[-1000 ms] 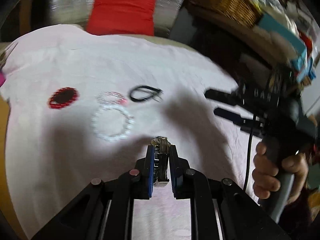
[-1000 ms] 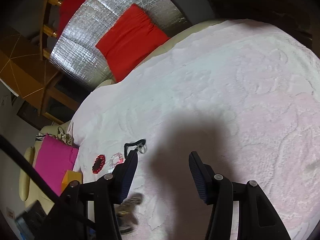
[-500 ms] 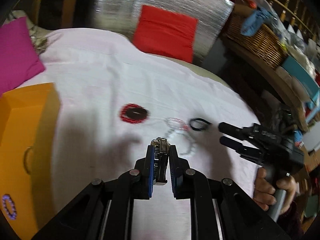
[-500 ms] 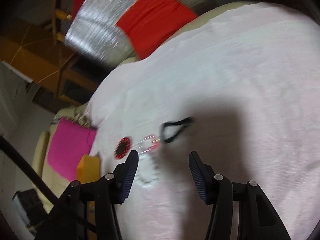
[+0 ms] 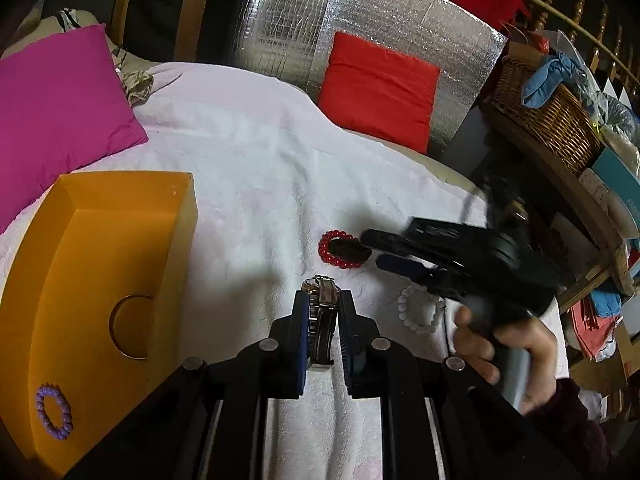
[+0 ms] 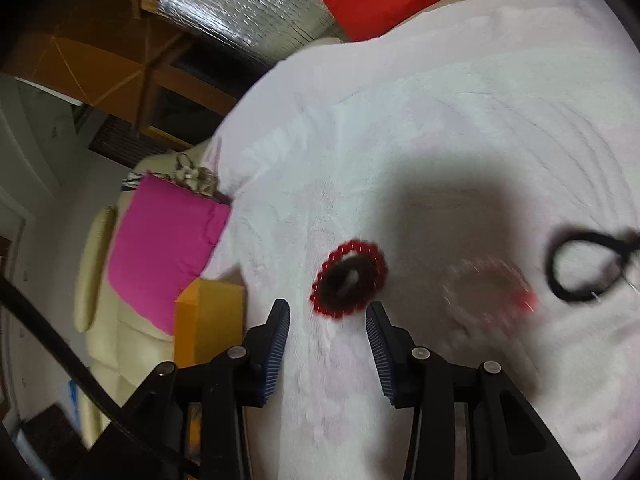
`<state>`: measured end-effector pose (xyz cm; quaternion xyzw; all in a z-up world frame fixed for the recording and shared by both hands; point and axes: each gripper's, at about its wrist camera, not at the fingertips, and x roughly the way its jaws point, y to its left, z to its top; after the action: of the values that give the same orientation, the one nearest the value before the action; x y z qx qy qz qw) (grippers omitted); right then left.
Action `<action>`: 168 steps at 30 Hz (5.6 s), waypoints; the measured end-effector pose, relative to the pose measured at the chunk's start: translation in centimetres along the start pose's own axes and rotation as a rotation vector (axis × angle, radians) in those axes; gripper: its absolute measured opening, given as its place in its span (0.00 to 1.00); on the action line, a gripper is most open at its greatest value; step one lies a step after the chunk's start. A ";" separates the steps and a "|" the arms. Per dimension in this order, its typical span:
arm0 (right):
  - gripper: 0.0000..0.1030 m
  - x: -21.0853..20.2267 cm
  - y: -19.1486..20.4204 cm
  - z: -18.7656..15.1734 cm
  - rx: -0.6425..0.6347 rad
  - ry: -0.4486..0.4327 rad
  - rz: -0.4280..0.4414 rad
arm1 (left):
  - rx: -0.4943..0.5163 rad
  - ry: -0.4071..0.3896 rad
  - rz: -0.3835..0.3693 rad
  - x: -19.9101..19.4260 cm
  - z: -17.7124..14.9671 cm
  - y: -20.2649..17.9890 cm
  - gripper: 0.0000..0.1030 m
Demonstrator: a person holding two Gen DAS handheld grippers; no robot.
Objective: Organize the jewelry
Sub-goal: 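Grasp the dark oval stone from the red bracelet with the right gripper while the left holds the watch, then lower the watch and dark stone into the orange box and open both grippers, then reach the left gripper to the white bead bracelet and grasp it, then grasp the black hair tie with the right gripper while the left holds the white bracelet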
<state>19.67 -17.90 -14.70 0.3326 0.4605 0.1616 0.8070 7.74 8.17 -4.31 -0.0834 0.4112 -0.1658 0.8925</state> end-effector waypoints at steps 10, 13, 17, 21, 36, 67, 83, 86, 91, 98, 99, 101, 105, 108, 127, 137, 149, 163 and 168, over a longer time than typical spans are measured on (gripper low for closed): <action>0.15 2.8 0.7 0.4 -0.053 0.008 -0.218 | -0.013 0.007 0.004 0.2 0.0 0.5 0.14; 0.12 1.7 1.1 -0.2 -0.105 0.005 -0.233 | -0.019 0.009 0.012 0.2 -0.1 0.8 0.14; 0.10 -1.0 0.6 -1.3 -0.117 0.002 -0.214 | -0.018 0.006 0.013 0.1 -0.1 0.7 0.14; 0.10 -5.2 -1.0 -3.4 -0.107 -0.022 -0.191 | -0.004 -0.008 0.003 -0.4 -0.1 0.0 0.14; 0.10 -12.0 2.4 -8.4 -0.156 -0.093 0.041 | -0.015 -0.194 0.042 -8.4 0.2 0.5 0.14; 0.62 -3.6 11.5 -8.8 -0.214 -0.137 0.038 | -0.186 -0.082 0.299 -6.1 -1.3 9.8 0.44; 0.62 -18.4 -9.8 -7.9 0.094 -0.339 -0.146 | 0.079 -0.005 0.259 1.3 -1.6 -5.1 0.55; 0.59 -17.9 -11.9 -6.9 0.173 -0.291 -0.135 | 0.122 0.012 0.257 2.8 -1.9 -6.9 0.55; 0.59 -18.3 -11.5 -5.5 0.128 -0.309 -0.098 | 0.182 0.020 0.234 5.3 -2.4 -9.2 0.56; 0.55 -15.4 -12.2 -2.8 0.081 -0.258 -0.119 | 0.230 0.038 0.110 8.8 -2.3 -9.8 0.56; 0.54 -14.7 -12.3 -2.2 0.074 -0.255 -0.117 | 0.229 0.041 0.066 9.2 -2.3 -9.8 0.56; 0.54 -13.8 -12.3 -1.2 0.056 -0.250 -0.109 | 0.238 0.046 0.024 9.9 -2.2 -9.9 0.56; 0.54 -12.2 -12.4 0.1 0.037 -0.232 -0.110 | 0.239 0.061 -0.033 11.3 -2.1 -9.8 0.56; 0.54 -11.3 -12.7 0.7 0.043 -0.224 -0.117 | 0.238 0.076 -0.072 12.0 -2.0 -9.8 0.56; 0.07 -9.5 -10.8 0.3 -0.070 -0.215 -0.259 | 0.324 0.113 -0.080 11.8 -3.0 -11.4 0.09; 0.07 -13.9 -11.8 -1.8 0.011 -0.188 -0.170 | 0.355 0.077 -0.067 7.9 -3.2 -11.0 0.09; 0.45 -15.0 -13.2 -2.0 0.134 -0.220 -0.125 | 0.363 0.058 -0.063 6.0 -3.7 -10.9 0.09; 0.18 -9.3 -9.9 -0.8 -0.014 -0.160 -0.306 | 0.394 0.082 -0.077 6.1 -4.3 -10.7 0.09; 0.13 -10.2 -9.5 -1.3 -0.022 -0.154 -0.264 | 0.379 0.070 -0.076 5.5 -4.1 -10.2 0.09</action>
<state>12.80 -30.14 -15.20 0.2718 0.4353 0.0332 0.8576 5.64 -3.35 -7.92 0.0764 0.4001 -0.2765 0.8704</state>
